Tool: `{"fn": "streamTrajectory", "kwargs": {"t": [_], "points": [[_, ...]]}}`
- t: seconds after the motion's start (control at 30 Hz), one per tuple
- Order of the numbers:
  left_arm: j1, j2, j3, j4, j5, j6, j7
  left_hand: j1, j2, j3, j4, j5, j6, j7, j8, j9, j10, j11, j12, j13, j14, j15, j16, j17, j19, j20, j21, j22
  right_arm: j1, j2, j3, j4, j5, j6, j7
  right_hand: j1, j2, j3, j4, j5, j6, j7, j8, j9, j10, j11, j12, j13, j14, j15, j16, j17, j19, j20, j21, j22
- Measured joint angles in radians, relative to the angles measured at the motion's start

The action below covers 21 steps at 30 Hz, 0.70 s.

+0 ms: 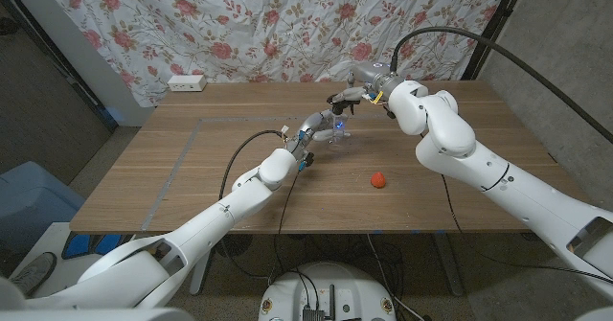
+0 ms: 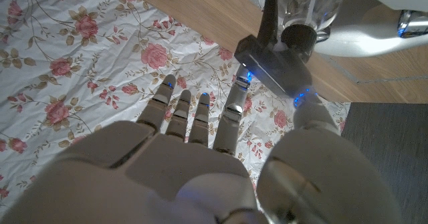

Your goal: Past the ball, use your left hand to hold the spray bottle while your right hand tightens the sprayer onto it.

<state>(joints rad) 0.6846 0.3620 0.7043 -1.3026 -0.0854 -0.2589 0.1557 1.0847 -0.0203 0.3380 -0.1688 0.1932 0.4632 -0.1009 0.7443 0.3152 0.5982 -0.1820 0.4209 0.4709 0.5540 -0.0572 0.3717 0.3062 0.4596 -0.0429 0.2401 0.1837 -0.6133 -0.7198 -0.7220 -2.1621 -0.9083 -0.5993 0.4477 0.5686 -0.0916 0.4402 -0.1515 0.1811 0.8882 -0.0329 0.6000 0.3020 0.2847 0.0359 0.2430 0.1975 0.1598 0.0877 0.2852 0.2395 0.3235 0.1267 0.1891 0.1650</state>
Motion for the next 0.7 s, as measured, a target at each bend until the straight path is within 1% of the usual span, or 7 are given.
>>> {"fn": "streamTrajectory", "kwargs": {"t": [0.2, 0.27, 0.37, 0.4, 0.5, 0.63, 0.7], "points": [[0.000, 0.000, 0.000, 0.001, -0.002, -0.001, -0.001, 0.000, 0.000, 0.000, 0.000, 0.000, 0.001, 0.002, 0.000, -0.004, 0.004, 0.004, 0.000, 0.000, 0.005, 0.005, 0.000, 0.000, 0.000, 0.000, 0.000, 0.000, -0.002, 0.009, -0.004, 0.003, -0.013, -0.010, -0.006, 0.000, 0.000, 0.000, 0.000, 0.000, 0.045, -0.009, 0.020, -0.005, 0.031, -0.003, 0.001, 0.000, 0.019, -0.009, 0.001, 0.000, 0.014, 0.000, 0.000, 0.000], [0.000, 0.000, 0.001, 0.001, -0.003, -0.002, -0.001, 0.000, 0.000, 0.000, 0.000, 0.000, 0.002, 0.001, 0.000, -0.004, 0.005, 0.005, 0.000, 0.000, 0.005, 0.005, 0.000, 0.000, 0.000, 0.000, 0.000, 0.000, -0.002, 0.010, -0.005, 0.004, -0.016, -0.012, -0.006, 0.000, 0.000, 0.000, 0.000, 0.000, 0.066, -0.011, 0.027, -0.010, 0.039, -0.011, 0.004, 0.000, 0.023, -0.013, 0.008, 0.000, 0.018, -0.004, 0.000, 0.000], [0.001, -0.001, 0.001, 0.003, -0.004, -0.004, -0.002, 0.000, 0.000, 0.000, 0.000, 0.000, 0.004, -0.001, 0.000, -0.004, 0.005, 0.005, 0.000, 0.000, 0.005, 0.005, 0.000, 0.000, 0.000, 0.000, 0.000, 0.000, -0.002, 0.014, -0.009, 0.004, -0.026, -0.017, -0.006, 0.000, 0.000, 0.000, 0.000, 0.000, 0.096, -0.016, 0.039, -0.014, 0.057, -0.008, 0.005, 0.000, 0.030, -0.020, 0.008, 0.000, 0.025, -0.003, 0.000, 0.000], [0.001, -0.001, 0.001, 0.003, -0.004, -0.005, -0.002, 0.000, 0.000, 0.000, 0.000, 0.000, 0.004, -0.001, 0.000, -0.006, 0.005, 0.005, 0.000, 0.000, 0.005, 0.005, 0.000, 0.000, 0.000, 0.000, 0.000, 0.000, -0.002, 0.014, -0.009, 0.004, -0.027, -0.018, -0.006, 0.000, 0.000, 0.000, 0.000, 0.000, 0.104, -0.018, 0.041, -0.018, 0.064, -0.014, 0.005, 0.000, 0.030, -0.020, 0.008, 0.000, 0.029, -0.007, 0.000, 0.000], [0.002, -0.001, 0.001, 0.004, -0.005, -0.008, -0.002, 0.000, 0.000, 0.000, 0.000, 0.000, 0.006, -0.002, 0.005, -0.009, 0.009, 0.002, 0.000, 0.000, 0.005, 0.005, -0.006, 0.000, 0.000, 0.000, 0.000, 0.000, -0.002, 0.019, -0.015, 0.006, -0.036, -0.021, -0.006, 0.000, 0.000, 0.000, 0.000, 0.000, 0.122, -0.021, 0.047, -0.021, 0.073, -0.013, 0.005, 0.000, 0.034, -0.024, 0.008, 0.000, 0.036, -0.014, 0.000, 0.000], [0.005, -0.002, 0.001, 0.005, -0.005, -0.010, -0.002, 0.000, 0.000, 0.002, 0.002, 0.000, 0.008, 0.000, 0.007, -0.009, 0.009, 0.001, 0.000, 0.000, 0.005, 0.005, -0.008, 0.000, 0.000, 0.000, 0.000, 0.000, -0.002, 0.023, -0.020, 0.008, -0.050, -0.024, -0.004, 0.000, 0.000, 0.000, 0.000, 0.000, 0.148, -0.030, 0.056, -0.028, 0.093, -0.022, 0.009, 0.000, 0.050, -0.029, 0.016, 0.000, 0.049, -0.013, 0.000, 0.000], [0.005, -0.002, 0.001, 0.006, -0.005, -0.010, -0.002, 0.000, 0.000, 0.002, 0.002, 0.000, 0.009, 0.001, 0.007, -0.009, 0.009, 0.001, 0.000, 0.000, 0.005, 0.005, -0.008, 0.000, 0.000, 0.000, 0.000, 0.000, -0.002, 0.025, -0.021, 0.009, -0.056, -0.025, -0.004, 0.009, 0.009, 0.000, 0.000, 0.000, 0.161, -0.031, 0.062, -0.030, 0.100, -0.022, 0.009, 0.000, 0.058, -0.036, 0.016, 0.000, 0.051, -0.015, 0.000, 0.000]]}}
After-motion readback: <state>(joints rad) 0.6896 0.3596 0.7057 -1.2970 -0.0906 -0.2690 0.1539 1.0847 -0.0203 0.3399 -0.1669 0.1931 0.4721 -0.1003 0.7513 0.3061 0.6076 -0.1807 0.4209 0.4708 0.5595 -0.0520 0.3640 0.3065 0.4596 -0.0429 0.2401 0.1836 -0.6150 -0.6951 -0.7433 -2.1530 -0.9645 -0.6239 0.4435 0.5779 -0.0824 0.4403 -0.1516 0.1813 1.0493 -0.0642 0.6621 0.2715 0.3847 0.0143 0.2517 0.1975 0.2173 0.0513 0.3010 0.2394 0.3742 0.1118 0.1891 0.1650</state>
